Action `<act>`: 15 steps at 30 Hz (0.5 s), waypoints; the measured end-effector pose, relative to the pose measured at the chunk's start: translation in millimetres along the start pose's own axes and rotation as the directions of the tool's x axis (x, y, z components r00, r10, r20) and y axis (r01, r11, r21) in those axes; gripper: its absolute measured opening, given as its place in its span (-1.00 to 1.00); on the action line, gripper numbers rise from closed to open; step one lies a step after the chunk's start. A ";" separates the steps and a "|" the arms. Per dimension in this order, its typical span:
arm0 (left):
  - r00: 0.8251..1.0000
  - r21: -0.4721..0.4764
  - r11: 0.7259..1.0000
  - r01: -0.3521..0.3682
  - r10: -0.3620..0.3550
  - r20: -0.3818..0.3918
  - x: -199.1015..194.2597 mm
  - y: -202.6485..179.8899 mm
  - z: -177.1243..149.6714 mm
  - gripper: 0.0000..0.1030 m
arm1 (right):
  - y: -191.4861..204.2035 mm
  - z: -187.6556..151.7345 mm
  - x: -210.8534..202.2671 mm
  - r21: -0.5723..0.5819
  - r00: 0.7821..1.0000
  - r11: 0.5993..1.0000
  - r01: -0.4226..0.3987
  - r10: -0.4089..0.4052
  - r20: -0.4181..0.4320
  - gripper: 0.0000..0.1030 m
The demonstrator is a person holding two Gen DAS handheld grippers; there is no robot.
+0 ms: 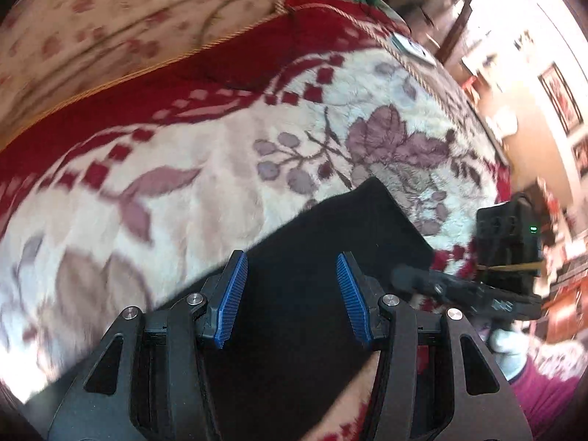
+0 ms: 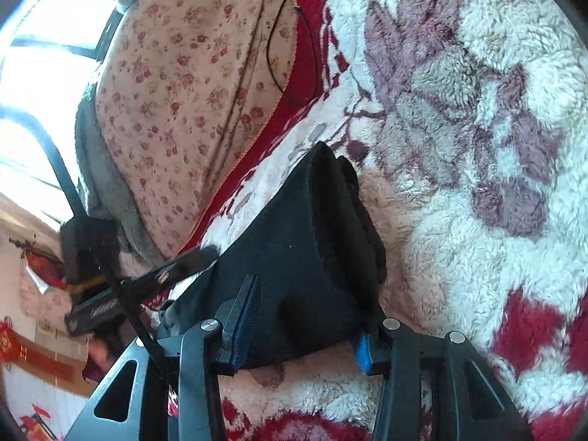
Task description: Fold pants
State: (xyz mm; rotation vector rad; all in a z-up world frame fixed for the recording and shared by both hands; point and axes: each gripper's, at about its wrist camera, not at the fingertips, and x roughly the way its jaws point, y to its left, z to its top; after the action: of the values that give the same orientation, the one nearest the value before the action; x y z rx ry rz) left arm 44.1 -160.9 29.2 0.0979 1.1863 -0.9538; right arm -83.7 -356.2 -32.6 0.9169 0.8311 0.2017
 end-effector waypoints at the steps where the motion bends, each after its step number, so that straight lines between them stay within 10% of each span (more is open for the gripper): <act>1: 1.000 0.033 0.999 0.011 -0.010 -0.020 8.2 -2.4 5.4 -0.02 | 0.9 0.1 0.1 -0.001 1.000 1.000 -0.010 0.010 -0.004 -0.16; 15: 0.989 0.272 0.962 0.021 0.019 -0.145 62.8 -30.7 26.1 0.03 | -2.4 -7.1 -2.4 -0.035 0.998 0.997 -0.068 0.069 0.004 -0.19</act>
State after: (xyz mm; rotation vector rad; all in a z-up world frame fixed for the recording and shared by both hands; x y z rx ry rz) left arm 45.9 -230.0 1.2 0.3941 1.1820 -1.1223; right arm -90.8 -354.4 -35.4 0.9135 0.7893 0.2724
